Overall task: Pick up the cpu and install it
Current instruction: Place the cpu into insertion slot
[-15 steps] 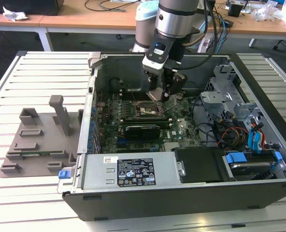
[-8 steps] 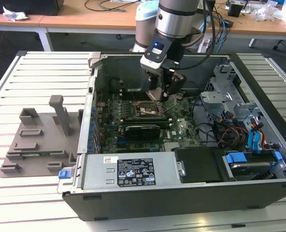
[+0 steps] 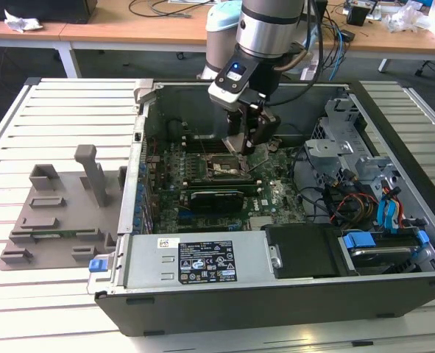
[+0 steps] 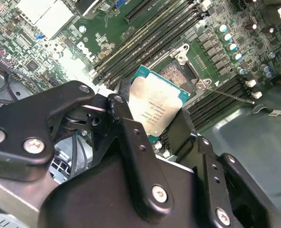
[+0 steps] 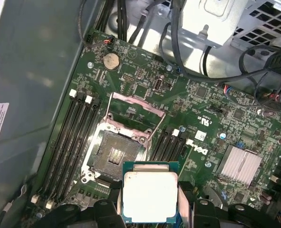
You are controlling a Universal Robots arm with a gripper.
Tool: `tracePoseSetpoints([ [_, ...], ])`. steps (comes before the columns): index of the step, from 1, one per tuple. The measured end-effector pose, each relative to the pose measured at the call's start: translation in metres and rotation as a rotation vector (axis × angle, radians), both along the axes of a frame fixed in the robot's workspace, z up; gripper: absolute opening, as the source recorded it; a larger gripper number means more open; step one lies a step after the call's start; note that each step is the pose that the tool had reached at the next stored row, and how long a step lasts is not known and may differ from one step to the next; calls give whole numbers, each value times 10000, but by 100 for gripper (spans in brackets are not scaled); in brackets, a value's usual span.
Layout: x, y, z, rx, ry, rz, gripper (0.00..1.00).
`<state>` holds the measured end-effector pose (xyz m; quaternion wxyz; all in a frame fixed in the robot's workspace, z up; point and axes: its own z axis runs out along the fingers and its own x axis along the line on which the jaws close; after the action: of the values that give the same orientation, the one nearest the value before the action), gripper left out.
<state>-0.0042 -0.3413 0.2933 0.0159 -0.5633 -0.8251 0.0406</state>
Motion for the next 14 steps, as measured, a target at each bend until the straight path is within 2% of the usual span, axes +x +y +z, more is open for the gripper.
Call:
tracePoseSetpoints([
  [9, 0, 0, 0, 0, 0, -744, 55],
  [14, 0, 0, 0, 1, 0, -1351, 55],
])
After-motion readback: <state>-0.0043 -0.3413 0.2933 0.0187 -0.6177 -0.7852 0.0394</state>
